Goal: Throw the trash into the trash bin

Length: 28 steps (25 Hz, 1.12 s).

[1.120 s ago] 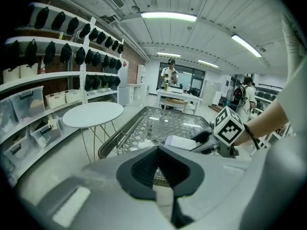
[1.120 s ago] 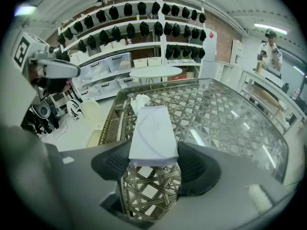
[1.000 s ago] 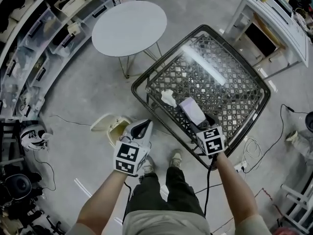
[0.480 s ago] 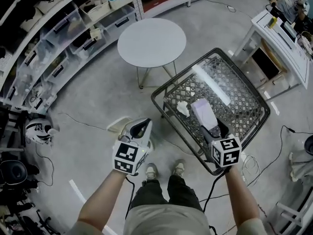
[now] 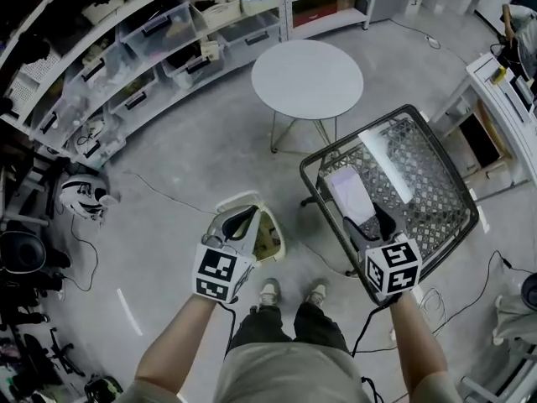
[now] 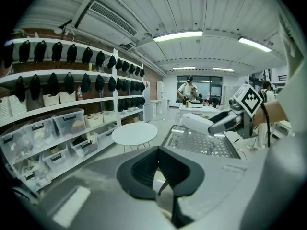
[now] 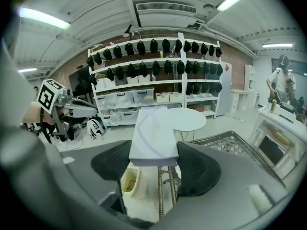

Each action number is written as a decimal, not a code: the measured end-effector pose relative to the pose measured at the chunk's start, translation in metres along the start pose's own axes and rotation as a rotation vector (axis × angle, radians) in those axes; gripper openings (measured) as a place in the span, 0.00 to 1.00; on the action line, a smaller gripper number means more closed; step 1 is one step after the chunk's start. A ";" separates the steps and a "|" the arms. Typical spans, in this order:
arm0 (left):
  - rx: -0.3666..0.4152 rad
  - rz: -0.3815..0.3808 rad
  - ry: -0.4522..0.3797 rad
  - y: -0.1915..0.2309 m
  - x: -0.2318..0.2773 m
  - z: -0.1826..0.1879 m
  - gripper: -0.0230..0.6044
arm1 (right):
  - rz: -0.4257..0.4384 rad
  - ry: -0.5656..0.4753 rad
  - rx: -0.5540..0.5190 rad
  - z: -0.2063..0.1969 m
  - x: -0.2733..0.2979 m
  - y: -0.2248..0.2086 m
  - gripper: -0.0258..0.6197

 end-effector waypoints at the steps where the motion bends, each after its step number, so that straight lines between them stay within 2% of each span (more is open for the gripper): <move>1: -0.005 0.011 0.005 0.006 -0.009 -0.002 0.04 | 0.014 0.003 -0.005 0.006 0.004 0.010 0.51; 6: -0.048 0.067 0.031 0.031 -0.044 -0.036 0.04 | 0.091 0.028 -0.044 0.008 0.031 0.066 0.51; 16: -0.225 0.150 0.073 0.068 -0.071 -0.129 0.04 | 0.209 0.190 -0.117 -0.045 0.113 0.159 0.51; 23: -0.312 0.143 0.141 0.091 -0.059 -0.206 0.04 | 0.246 0.318 -0.165 -0.104 0.169 0.203 0.51; 28: -0.360 0.124 0.172 0.099 -0.034 -0.264 0.04 | 0.266 0.420 -0.167 -0.162 0.207 0.220 0.51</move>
Point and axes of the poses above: the fingertips, and each gripper's own axes: x forward along the fingers, y to its left, z out of its top, the point moved 10 cm from there along -x, backward along the fingers, and after that the axes turned 12 degrees about -z, right-handed, at the moved point
